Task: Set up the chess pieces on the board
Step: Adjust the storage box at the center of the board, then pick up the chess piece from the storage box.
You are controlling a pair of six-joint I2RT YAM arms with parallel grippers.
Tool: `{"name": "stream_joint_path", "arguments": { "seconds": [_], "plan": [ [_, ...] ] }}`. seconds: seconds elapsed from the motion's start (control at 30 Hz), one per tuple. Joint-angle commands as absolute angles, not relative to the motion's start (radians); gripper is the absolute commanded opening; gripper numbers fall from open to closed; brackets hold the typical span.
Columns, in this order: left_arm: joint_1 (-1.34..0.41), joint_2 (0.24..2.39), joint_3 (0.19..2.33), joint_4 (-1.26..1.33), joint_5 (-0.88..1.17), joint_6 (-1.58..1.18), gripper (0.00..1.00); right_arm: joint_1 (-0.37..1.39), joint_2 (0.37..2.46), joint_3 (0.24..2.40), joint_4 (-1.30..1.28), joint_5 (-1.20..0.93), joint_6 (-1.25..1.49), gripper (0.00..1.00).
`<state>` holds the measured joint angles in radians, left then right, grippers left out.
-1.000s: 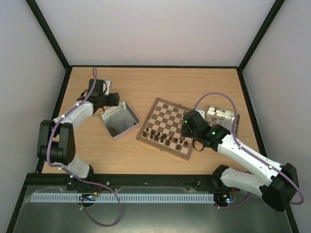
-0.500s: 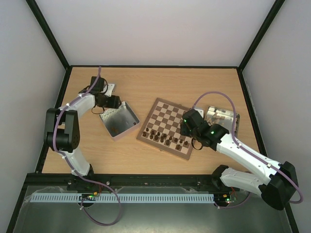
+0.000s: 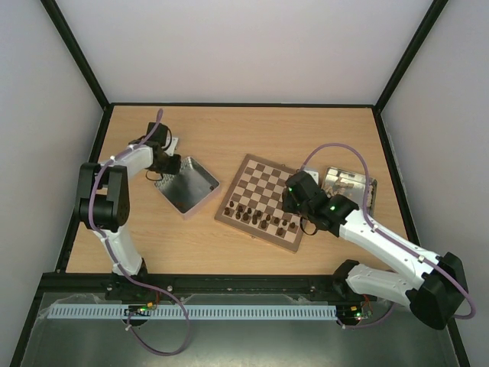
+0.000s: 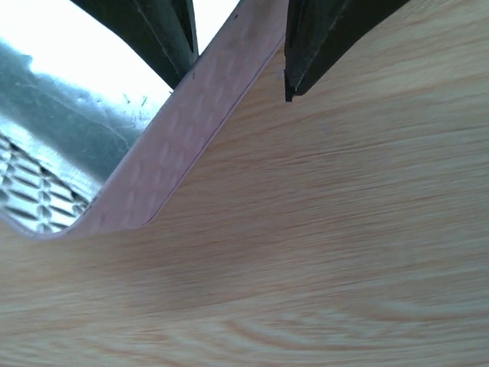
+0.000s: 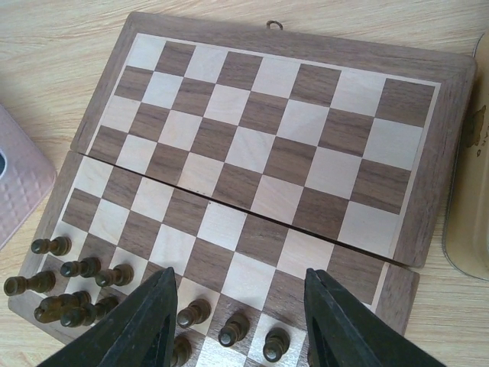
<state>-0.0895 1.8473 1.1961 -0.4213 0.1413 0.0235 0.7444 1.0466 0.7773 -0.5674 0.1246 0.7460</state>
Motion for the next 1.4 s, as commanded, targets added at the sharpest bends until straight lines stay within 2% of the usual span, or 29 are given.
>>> {"name": "stream_joint_path", "arguments": {
  "seconds": [0.0,0.2,0.43,0.5,0.57,0.67,0.77,0.9,1.03,1.1,1.2,1.37],
  "plan": [
    [-0.076,1.819,1.2,-0.453,-0.006,-0.015,0.31,0.747,1.055,0.8,-0.54,0.151,0.735,0.45],
    [-0.064,1.792,1.143,-0.474,-0.078,-0.088,0.21,0.747,1.054,0.798,-0.53,0.146,0.721,0.44],
    [-0.027,1.73,1.054,-0.516,-0.069,-0.274,0.2,0.747,1.049,0.783,-0.508,0.129,0.717,0.44],
    [-0.015,1.695,1.022,-0.513,-0.028,-0.328,0.15,0.747,1.05,0.779,-0.499,0.123,0.718,0.44],
    [-0.007,1.663,0.995,-0.519,-0.024,-0.395,0.05,0.747,1.05,0.778,-0.492,0.117,0.717,0.44],
    [0.0,1.62,0.964,-0.544,-0.044,-0.485,0.03,0.747,1.048,0.775,-0.478,0.114,0.713,0.43],
    [0.0,1.565,0.921,-0.553,-0.058,-0.556,0.07,0.747,1.049,0.772,-0.469,0.113,0.708,0.43],
    [0.0,1.481,0.865,-0.568,-0.07,-0.652,0.21,0.747,1.048,0.766,-0.455,0.114,0.705,0.44],
    [-0.002,1.377,0.799,-0.585,-0.064,-0.725,0.23,0.747,1.049,0.761,-0.441,0.109,0.703,0.43],
    [-0.003,1.328,0.766,-0.587,-0.058,-0.741,0.3,0.747,1.052,0.759,-0.434,0.107,0.702,0.44],
    [-0.003,1.271,0.795,-0.61,-0.102,-0.729,0.41,0.747,1.059,0.765,-0.428,0.101,0.699,0.44],
    [-0.009,1.217,0.87,-0.529,0.004,-0.651,0.48,0.747,1.068,0.765,-0.409,0.095,0.699,0.43]
  ]
}}
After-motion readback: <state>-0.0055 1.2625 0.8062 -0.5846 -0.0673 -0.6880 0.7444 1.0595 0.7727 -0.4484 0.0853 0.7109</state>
